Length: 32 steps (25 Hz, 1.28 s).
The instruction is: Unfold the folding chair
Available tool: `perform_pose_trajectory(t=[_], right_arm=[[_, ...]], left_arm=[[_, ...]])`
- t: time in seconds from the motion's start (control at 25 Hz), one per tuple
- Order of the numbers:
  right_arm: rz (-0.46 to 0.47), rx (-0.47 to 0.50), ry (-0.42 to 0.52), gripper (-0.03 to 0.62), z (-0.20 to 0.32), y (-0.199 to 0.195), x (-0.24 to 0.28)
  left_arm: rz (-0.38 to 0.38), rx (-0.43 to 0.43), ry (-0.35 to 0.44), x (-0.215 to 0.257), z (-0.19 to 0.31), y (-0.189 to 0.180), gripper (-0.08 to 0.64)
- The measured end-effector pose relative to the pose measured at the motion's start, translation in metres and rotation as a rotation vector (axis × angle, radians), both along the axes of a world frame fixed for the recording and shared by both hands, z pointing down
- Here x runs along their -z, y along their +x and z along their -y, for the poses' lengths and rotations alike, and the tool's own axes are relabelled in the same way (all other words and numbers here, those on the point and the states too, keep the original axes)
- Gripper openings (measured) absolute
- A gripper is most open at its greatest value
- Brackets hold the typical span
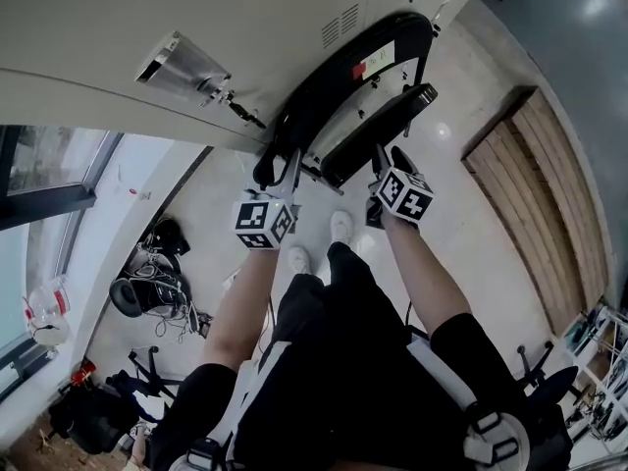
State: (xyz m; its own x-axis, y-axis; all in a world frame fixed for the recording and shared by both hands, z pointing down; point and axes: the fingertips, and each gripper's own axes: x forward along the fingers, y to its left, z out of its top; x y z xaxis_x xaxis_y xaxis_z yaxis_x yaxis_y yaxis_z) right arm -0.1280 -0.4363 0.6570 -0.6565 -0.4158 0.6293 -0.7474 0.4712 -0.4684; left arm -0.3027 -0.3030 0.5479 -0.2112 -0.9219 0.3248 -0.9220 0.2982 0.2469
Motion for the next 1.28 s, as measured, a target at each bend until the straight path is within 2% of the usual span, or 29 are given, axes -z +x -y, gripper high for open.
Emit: perform_pose_trajectory(t=[0.24,0.4,0.56,0.8,0.84,1.04,1.12,1.28], right_arm=[[0.02,-0.118,-0.096,0.224,0.002,-0.003,-0.017],[0.024,-0.147,-0.168,0.302,-0.01,-0.014,-0.024],[-0.03,-0.165,-0.217,0.316,-0.043,-0.023,-0.036],[-0.042,-0.208,-0.286,0.286,-0.084,-0.019,-0.057],[-0.041,-0.217,-0.287,0.246,-0.085,-0.017,-0.061],[-0.002,-0.254,-0.255,0.207,-0.09,-0.007,-0.063],[0.004,-0.263,-0.245,0.163,-0.093,-0.004,-0.062],[0.041,-0.28,-0.25,0.153,-0.094,0.005,-0.062]], left_arm=[[-0.017,-0.009,-0.008,0.001,-0.001,0.001,0.189],[-0.026,-0.028,-0.004,0.004,-0.005,0.01,0.179],[-0.004,-0.073,-0.014,0.006,-0.007,0.027,0.173],[0.029,-0.162,0.005,0.008,-0.012,0.057,0.172],[0.022,-0.183,0.0,0.004,-0.012,0.061,0.172],[0.011,-0.299,-0.077,-0.032,-0.016,0.078,0.173],[0.008,-0.333,-0.072,-0.038,-0.011,0.085,0.176],[-0.024,-0.361,-0.054,-0.041,0.001,0.092,0.169]])
